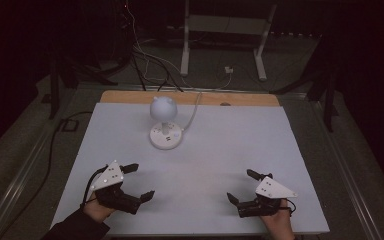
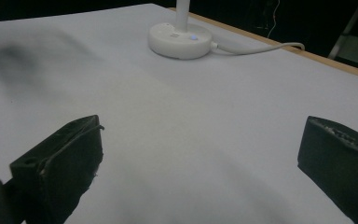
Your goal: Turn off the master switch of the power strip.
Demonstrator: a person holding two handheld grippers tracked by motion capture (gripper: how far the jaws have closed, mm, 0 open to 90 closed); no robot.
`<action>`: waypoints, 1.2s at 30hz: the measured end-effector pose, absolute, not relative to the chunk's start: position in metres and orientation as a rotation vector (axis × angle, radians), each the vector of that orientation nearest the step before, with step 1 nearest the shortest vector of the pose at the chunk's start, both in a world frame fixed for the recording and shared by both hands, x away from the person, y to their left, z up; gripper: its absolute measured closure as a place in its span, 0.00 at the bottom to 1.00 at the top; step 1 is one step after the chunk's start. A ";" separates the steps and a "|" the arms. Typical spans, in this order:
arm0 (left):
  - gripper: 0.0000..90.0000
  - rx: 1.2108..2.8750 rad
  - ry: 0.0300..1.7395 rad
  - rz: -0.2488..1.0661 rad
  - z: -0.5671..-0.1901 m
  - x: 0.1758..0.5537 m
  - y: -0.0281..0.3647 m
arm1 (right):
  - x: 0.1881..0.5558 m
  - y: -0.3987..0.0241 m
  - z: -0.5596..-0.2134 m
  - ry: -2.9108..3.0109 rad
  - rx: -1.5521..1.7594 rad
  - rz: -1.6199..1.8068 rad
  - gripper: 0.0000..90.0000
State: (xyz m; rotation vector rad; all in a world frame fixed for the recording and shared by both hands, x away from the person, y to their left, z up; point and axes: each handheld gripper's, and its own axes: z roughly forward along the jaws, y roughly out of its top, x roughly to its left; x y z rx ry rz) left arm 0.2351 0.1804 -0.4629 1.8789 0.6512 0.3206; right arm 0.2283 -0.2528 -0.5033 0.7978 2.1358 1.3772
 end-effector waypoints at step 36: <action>0.00 1.884 0.700 0.393 -0.450 0.280 0.133 | 0.229 -0.252 -0.504 2.143 0.799 1.374 0.00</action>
